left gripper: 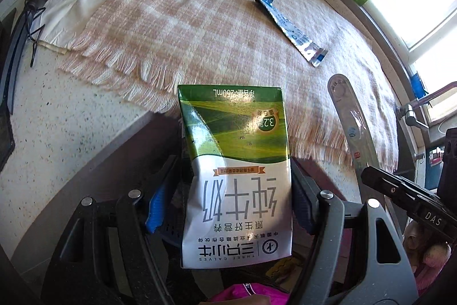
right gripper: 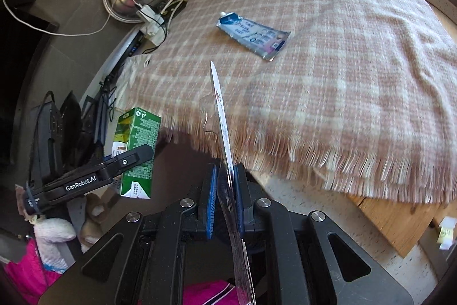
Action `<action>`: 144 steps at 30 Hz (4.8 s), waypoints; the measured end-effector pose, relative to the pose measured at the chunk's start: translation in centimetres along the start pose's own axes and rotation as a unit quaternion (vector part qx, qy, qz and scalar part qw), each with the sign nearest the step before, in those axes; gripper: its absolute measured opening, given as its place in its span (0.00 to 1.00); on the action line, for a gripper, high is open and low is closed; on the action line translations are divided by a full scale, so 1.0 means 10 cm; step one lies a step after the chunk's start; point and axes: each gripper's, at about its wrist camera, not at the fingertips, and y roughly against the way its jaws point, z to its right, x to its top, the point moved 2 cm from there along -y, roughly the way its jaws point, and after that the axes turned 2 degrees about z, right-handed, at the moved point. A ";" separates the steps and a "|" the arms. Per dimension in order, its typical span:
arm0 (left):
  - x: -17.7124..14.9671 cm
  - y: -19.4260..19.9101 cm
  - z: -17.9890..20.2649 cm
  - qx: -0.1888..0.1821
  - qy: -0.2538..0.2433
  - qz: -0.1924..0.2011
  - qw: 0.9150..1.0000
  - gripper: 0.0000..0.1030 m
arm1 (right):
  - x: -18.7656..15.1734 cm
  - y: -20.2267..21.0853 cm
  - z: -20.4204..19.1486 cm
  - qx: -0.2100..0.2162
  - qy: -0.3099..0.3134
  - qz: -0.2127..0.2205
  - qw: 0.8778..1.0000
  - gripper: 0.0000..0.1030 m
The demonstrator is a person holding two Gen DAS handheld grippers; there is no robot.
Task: Collect trash
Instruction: 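Carry the milk carton and plastic strip down over the blue wastebasket with both tools, then open both tools to drop the carton and strip into the basket, then raise both tools back over the cloth toward the toothpaste tube and foil ball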
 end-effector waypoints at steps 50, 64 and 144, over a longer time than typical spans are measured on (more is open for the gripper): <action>-1.16 -1.60 -0.41 0.026 -0.018 -0.187 0.982 0.71 | -1.16 -1.58 0.12 -0.097 -0.001 -0.146 0.985 0.11; -1.19 -1.59 -0.50 0.027 -0.015 -0.192 0.981 0.71 | -1.10 -1.34 0.04 -0.105 0.006 -0.130 0.986 0.35; 1.40 -0.59 0.58 -0.027 0.086 0.041 0.995 0.69 | 2.55 -0.12 0.73 -0.015 0.099 0.074 0.992 0.75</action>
